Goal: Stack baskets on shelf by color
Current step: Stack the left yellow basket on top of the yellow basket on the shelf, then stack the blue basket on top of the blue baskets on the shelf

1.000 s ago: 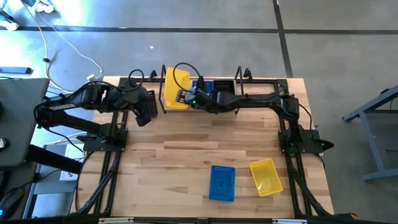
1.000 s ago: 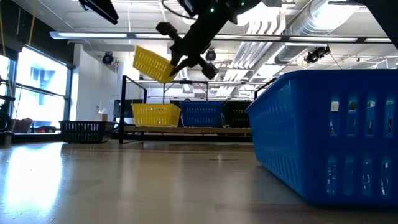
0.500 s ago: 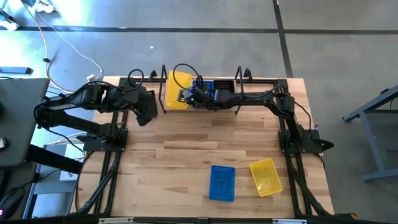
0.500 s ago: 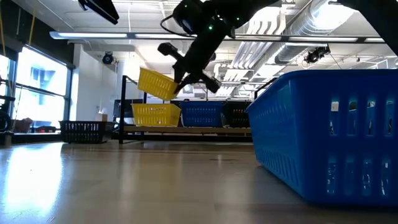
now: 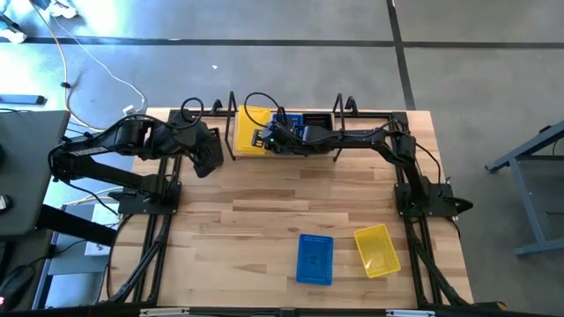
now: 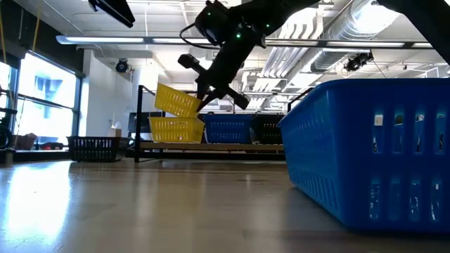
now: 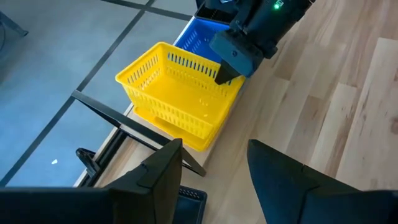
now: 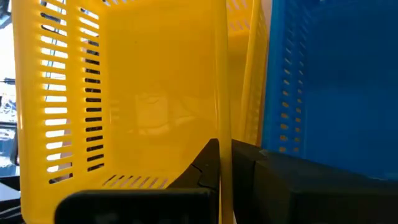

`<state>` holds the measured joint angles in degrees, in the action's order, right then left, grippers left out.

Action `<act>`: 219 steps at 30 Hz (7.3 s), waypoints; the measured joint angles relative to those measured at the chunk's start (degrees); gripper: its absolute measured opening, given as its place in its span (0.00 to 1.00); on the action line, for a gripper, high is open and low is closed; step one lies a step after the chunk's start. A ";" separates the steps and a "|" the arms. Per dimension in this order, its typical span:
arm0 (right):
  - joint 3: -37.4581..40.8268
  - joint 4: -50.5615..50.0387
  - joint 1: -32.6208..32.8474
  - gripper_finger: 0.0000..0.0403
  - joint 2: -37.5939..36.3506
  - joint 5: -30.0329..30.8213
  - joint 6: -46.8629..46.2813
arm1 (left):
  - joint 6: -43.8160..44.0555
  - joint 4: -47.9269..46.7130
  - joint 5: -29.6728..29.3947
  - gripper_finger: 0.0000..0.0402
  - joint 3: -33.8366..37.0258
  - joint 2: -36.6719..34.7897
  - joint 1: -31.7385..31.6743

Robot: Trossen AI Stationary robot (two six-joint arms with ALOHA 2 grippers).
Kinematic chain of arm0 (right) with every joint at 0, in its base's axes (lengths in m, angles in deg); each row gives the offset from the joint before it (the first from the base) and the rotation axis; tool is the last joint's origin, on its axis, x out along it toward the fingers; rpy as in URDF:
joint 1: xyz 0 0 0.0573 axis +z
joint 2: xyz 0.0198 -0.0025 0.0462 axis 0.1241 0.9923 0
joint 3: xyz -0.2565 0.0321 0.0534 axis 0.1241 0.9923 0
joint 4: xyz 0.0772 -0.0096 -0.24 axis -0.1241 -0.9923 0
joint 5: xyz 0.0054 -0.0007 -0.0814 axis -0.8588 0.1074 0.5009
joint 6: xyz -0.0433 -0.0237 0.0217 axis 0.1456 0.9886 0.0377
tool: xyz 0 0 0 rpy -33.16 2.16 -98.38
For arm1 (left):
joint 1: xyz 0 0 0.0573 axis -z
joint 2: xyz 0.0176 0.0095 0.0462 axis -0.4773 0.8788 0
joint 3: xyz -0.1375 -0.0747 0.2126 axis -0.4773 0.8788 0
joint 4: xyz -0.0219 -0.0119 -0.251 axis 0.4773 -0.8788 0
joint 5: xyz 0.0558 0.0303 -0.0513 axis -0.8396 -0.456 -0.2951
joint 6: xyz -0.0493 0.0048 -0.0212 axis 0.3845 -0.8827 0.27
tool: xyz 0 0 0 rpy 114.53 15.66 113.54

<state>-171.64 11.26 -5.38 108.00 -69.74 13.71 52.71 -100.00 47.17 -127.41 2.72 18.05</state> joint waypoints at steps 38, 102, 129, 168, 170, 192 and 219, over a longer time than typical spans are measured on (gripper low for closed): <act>-10.01 -9.19 -0.27 0.15 -0.21 -10.86 19.13 | 0.00 -0.61 0.31 0.42 0.00 -0.01 0.00; -13.18 -38.26 47.55 0.34 5.19 -21.44 32.65 | 1.55 -2.85 2.20 0.42 0.02 -0.02 -0.01; -13.18 -39.73 42.83 0.01 8.29 -25.29 29.66 | 1.51 -2.84 2.23 0.42 0.02 -0.02 -0.02; -32.11 -52.68 12.48 0.00 0.10 1.56 77.15 | 9.03 -12.23 16.80 0.42 2.58 0.00 -0.02; -31.40 -53.15 10.64 0.00 0.13 2.13 78.92 | 9.03 -12.54 16.83 0.42 3.20 -0.02 0.00; -20.21 -44.74 1.58 0.00 0.26 3.43 85.51 | 9.54 -9.53 16.31 0.42 10.95 0.95 -0.04; -16.68 -42.14 -0.65 0.23 0.26 2.40 84.76 | 9.57 -9.62 13.79 0.42 10.93 12.50 -0.04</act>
<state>-188.32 -30.88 -6.02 108.26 -67.34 98.47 62.28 -109.61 60.97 -116.48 15.22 18.01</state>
